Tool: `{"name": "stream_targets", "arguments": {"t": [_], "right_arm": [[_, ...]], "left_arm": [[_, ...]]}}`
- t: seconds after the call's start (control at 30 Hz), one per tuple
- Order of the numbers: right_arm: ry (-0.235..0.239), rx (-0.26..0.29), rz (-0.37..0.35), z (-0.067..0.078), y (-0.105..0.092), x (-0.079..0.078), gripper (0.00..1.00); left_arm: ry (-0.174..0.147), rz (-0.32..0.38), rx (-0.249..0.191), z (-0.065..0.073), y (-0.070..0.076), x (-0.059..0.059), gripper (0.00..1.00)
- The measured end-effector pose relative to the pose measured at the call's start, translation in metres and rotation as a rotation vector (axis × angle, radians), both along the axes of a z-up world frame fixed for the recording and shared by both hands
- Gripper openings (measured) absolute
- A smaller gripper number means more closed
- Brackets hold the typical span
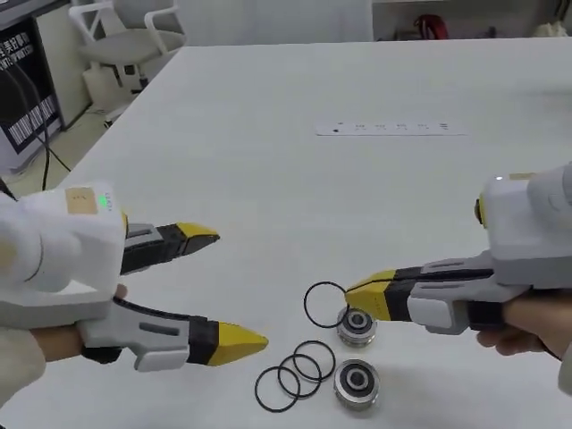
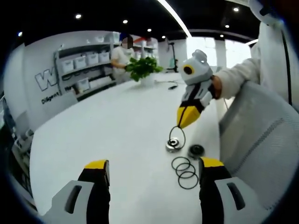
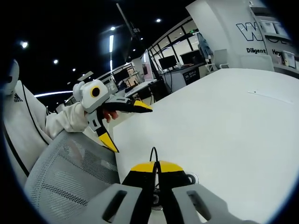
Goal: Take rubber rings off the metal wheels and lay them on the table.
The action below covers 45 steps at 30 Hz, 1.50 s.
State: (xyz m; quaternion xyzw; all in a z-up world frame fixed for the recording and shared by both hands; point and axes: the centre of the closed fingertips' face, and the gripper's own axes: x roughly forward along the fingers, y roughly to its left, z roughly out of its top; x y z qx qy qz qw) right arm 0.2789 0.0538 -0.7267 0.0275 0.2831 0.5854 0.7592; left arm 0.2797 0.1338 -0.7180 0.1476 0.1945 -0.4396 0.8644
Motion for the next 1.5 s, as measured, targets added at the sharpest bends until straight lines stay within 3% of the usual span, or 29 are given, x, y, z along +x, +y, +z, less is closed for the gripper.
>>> {"name": "stream_targets", "arguments": {"t": [0.27,0.47,0.77,1.07,1.5], "right_arm": [[0.009,-0.024,0.073,-0.006,0.012,-0.017,0.00],[0.023,-0.058,0.125,-0.019,0.017,-0.028,0.00],[0.030,-0.112,0.206,-0.036,0.024,-0.046,0.00],[0.032,-0.151,0.251,-0.048,0.025,-0.058,0.00],[0.048,-0.188,0.257,-0.062,0.021,-0.062,0.00]], "left_arm": [[0.027,0.041,0.002,-0.010,0.013,-0.006,0.78],[0.024,0.023,0.003,-0.010,0.009,-0.008,0.79],[0.048,-0.002,0.017,-0.016,0.004,-0.013,0.78],[0.063,-0.015,0.033,-0.020,0.002,-0.016,0.78],[0.077,-0.020,0.035,-0.023,0.001,-0.019,0.76]]}}
